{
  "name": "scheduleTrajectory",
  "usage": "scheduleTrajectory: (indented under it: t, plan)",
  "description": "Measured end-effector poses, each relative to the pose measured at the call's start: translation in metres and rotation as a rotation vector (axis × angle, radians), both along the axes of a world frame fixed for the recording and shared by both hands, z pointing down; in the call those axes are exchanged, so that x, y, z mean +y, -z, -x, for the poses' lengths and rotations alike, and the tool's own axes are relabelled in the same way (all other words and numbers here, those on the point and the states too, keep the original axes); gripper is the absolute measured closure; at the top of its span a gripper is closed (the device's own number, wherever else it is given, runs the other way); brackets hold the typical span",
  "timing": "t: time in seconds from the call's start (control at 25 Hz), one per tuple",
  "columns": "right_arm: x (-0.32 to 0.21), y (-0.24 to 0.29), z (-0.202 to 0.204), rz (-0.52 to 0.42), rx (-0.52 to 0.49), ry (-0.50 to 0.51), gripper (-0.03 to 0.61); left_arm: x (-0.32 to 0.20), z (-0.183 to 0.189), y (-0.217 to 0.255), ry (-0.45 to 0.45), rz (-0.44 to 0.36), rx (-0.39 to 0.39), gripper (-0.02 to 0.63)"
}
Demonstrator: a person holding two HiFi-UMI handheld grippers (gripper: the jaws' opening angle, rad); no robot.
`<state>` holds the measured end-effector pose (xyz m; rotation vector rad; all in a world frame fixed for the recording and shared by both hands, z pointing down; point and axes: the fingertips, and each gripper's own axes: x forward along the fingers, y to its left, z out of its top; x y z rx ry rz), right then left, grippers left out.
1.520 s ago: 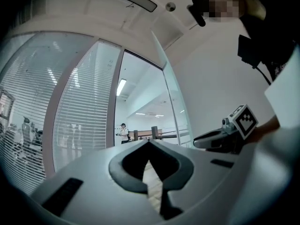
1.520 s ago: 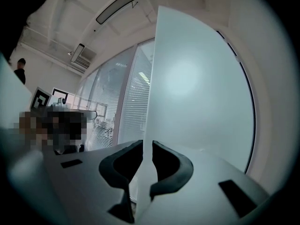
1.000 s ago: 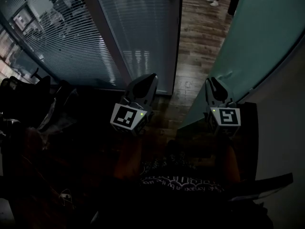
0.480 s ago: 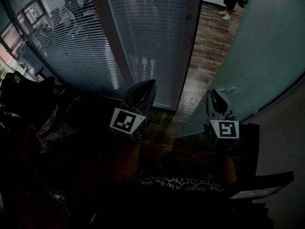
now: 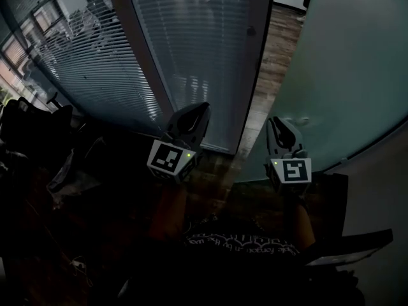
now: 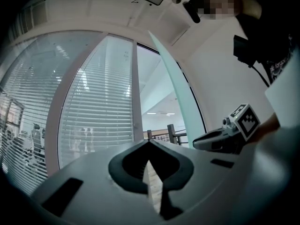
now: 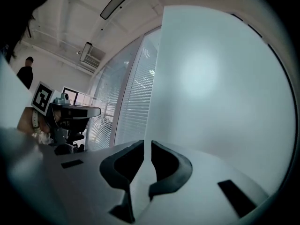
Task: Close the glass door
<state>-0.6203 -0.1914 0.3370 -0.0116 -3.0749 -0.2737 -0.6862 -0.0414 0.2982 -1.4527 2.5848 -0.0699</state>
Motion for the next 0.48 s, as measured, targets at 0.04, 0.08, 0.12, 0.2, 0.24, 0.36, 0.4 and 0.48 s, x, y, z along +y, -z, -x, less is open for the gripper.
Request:
scheduleTrajectory:
  t: [0.04,0.08,0.12,0.2,0.24,0.36,0.4,0.48]
  plan:
    - [-0.001,0.000,0.005,-0.001,0.001,0.007,0.529,-0.001,0.005,0.000,0.004,-0.003,-0.007,0.612]
    - [-0.003,0.000,0.011,-0.001,0.002,0.012,0.529,-0.003,0.009,0.001,0.007,-0.005,-0.010,0.612]
    - [-0.005,0.000,0.016,-0.001,0.003,0.017,0.529,-0.005,0.013,0.003,0.010,-0.004,-0.007,0.612]
    - [-0.010,0.001,0.026,0.000,0.001,0.023,0.529,-0.010,0.018,0.004,0.016,0.007,0.003,0.612]
    - [-0.012,0.001,0.031,0.001,-0.001,0.024,0.529,-0.012,0.021,0.004,0.018,0.010,0.005,0.612]
    - [-0.017,0.001,0.047,0.008,-0.008,0.024,0.529,-0.015,0.034,0.000,0.022,0.011,0.015,0.612]
    - [-0.018,0.001,0.052,0.009,-0.009,0.022,0.529,-0.015,0.039,-0.001,0.022,0.010,0.019,0.612]
    - [-0.020,0.005,0.061,0.010,-0.012,0.015,0.531,-0.018,0.050,-0.001,0.016,0.008,0.021,0.612]
